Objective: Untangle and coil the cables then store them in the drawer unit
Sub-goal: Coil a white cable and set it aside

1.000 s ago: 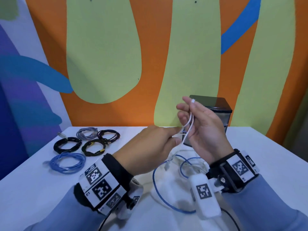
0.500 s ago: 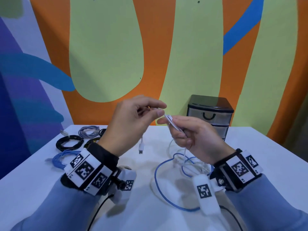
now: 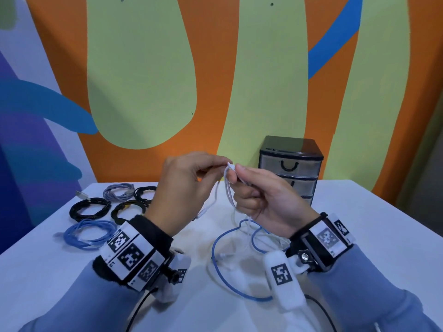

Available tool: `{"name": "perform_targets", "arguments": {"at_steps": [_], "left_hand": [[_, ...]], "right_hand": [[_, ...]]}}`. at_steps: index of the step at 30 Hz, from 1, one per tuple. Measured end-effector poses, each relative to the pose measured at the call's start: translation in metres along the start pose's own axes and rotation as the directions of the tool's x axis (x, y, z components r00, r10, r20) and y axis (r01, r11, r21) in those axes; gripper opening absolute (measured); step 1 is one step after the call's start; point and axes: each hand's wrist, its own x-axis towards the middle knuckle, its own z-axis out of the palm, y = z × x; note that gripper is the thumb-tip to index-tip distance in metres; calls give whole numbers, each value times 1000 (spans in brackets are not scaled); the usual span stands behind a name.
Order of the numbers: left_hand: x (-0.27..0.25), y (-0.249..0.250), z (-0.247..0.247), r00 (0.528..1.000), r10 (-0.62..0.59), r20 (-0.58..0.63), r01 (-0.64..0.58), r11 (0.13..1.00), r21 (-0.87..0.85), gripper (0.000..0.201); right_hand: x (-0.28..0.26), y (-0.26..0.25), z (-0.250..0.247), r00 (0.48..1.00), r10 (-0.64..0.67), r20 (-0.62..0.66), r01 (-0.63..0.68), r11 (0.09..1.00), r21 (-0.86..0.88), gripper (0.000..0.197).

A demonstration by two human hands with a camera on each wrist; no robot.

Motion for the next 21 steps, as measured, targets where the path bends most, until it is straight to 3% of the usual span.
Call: {"name": "perform_targets", "arguments": {"at_steps": [2,4,8,17,21], "left_hand": [[-1,6,1,985,-165,53,172,970,-172,16],[1,11,1,950,-281,135,311,885,-346,20],[0,15,3,869,-394,298,494,713,-498,30],[-4,14,8,820,-478,315,570,630,-528,44],[-3,13,10,804,-502,319,587,582,-563,47]], "right_hand": [[1,3,-1,1000,-20,-13,20,1000,13,28],[3,4,-2,999,-36,-35,38,998,43,28],[5,4,-5,995,-48,-82,55,995,80,25],[7,6,-6,985,-55,-163,62,997,36,28],[8,7,-12,965,-63,-255,72,997,26,28]]}}
